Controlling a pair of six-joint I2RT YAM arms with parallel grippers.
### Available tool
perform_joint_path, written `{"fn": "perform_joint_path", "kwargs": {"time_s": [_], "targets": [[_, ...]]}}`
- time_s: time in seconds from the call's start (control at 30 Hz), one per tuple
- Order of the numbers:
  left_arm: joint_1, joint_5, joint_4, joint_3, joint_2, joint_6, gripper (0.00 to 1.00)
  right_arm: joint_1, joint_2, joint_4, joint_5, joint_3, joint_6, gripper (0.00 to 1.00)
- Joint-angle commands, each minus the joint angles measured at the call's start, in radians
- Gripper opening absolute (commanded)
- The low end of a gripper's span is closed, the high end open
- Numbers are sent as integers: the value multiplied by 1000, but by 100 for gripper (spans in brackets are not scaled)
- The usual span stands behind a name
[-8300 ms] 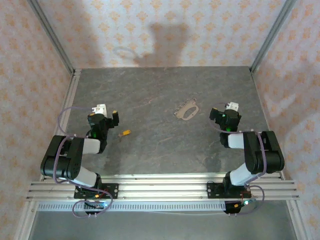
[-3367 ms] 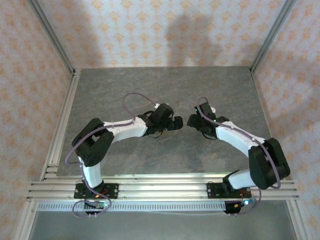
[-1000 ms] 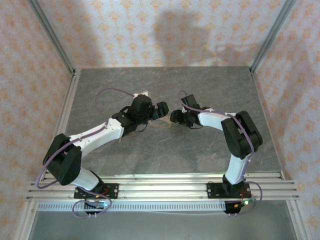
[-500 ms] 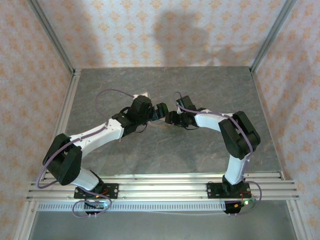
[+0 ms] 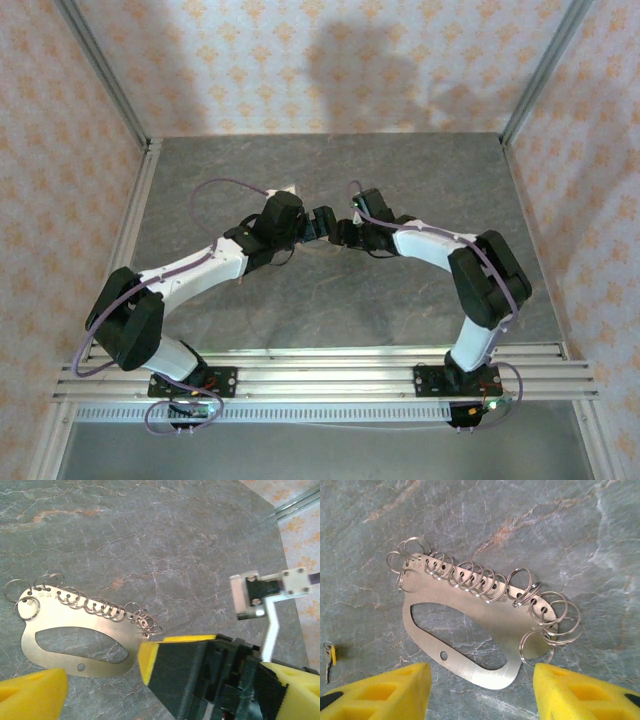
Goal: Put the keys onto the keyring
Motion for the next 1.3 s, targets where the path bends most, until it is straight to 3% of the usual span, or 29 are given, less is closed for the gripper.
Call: {"fn": "perform_joint_path", "kwargs": {"time_s": [0.0, 0.33, 0.63, 1.03, 1.27], "targets": [[5, -27, 1, -9, -20, 23, 97, -1, -14, -94, 96, 23, -57, 55], [22, -50, -18, -48, -63, 37, 97, 1, 43, -228, 239, 94, -100, 48], [34, -59, -20, -83, -100, 38, 97, 2, 113, -239, 233, 137, -105, 39], [36, -57, -16, -97, -107, 38, 97, 1, 136, -257, 337, 187, -101, 37], [40, -62, -9, -104, -106, 40, 97, 8, 36, -182, 252, 94, -106, 39]]}}
